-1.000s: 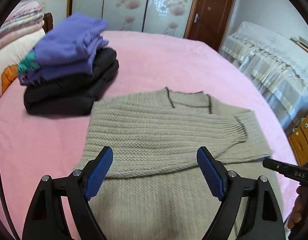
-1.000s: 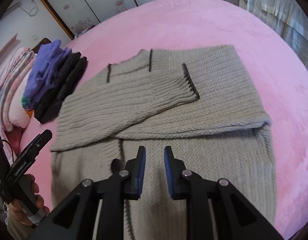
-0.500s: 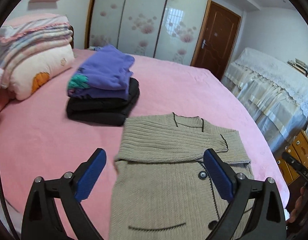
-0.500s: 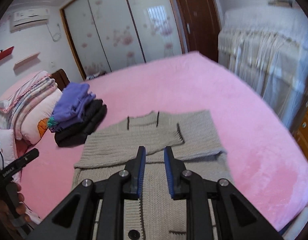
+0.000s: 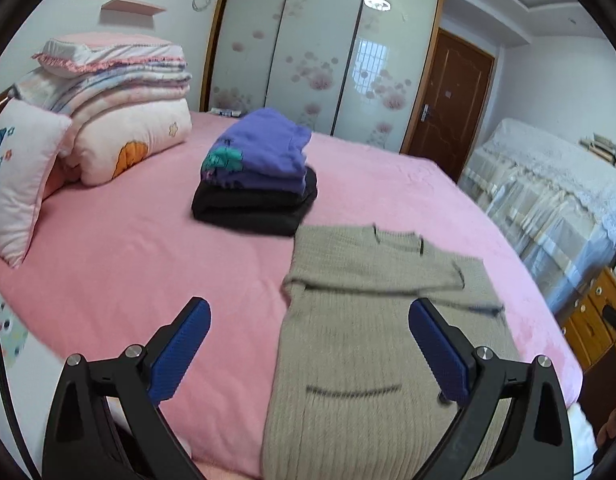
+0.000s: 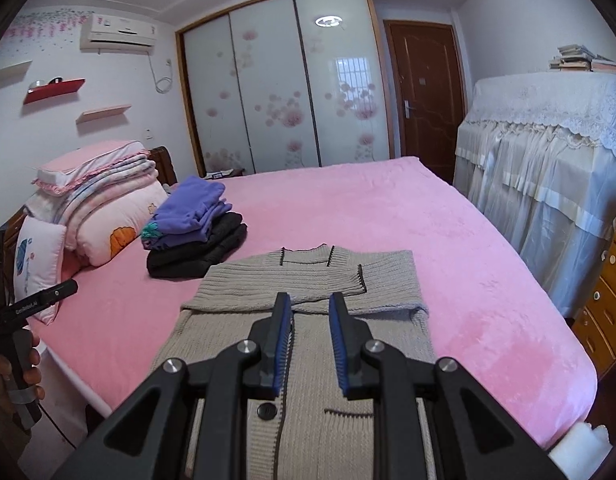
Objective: Fold large clothes
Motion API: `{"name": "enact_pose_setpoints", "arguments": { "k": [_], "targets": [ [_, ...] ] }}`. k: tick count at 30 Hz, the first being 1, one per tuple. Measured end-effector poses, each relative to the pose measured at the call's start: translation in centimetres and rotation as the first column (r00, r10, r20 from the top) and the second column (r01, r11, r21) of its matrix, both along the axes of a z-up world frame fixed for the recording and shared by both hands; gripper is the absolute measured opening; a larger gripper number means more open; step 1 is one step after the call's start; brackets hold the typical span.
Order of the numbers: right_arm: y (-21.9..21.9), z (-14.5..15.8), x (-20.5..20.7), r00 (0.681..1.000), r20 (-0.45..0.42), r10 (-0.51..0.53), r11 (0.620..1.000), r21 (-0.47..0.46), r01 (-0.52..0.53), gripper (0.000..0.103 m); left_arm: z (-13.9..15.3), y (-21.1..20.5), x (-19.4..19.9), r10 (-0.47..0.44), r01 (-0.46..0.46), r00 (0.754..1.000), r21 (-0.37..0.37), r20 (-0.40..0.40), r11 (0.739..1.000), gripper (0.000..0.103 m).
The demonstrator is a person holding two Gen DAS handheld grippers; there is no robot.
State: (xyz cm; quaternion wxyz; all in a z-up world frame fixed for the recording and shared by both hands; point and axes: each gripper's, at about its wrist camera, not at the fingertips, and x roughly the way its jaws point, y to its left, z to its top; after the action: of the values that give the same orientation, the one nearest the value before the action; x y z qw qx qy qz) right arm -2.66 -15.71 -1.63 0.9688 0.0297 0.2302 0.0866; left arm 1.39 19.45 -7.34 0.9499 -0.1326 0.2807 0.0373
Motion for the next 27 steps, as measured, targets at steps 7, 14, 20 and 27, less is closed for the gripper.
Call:
{"name": "enact_pose_setpoints", "arguments": {
  "k": [7, 14, 20, 27],
  "targets": [
    [-1.0, -5.8, -0.4, 0.983, -0.175, 0.049, 0.999, 0.021, -0.046, 0.02, -7.9, 0.5, -2.0, -0.056, 0.05, 0.985, -0.041, -0.162, 0.998, 0.099],
    [-3.4, -12.7, -0.8, 0.952, -0.305, 0.007, 0.999, -0.037, -0.02, 0.02, -16.6, -0.2, -2.1, -0.154, 0.137, 0.945, -0.076, -0.289, 0.988, 0.099],
    [-8.0, -18.3, -1.0, 0.904, -0.421, -0.071, 0.997, -0.036, 0.062, 0.02, -21.8, -1.1, -1.2, -0.216, 0.161, 0.9, -0.172, -0.378, 0.972, 0.093],
    [-12.2, -21.2, -1.9, 0.871, -0.47, -0.146, 0.988, -0.017, 0.156, 0.022, -24.3, -2.3, -0.5, -0.22, 0.148, 0.872, -0.192, -0.437, 0.97, 0.093]
  ]
}}
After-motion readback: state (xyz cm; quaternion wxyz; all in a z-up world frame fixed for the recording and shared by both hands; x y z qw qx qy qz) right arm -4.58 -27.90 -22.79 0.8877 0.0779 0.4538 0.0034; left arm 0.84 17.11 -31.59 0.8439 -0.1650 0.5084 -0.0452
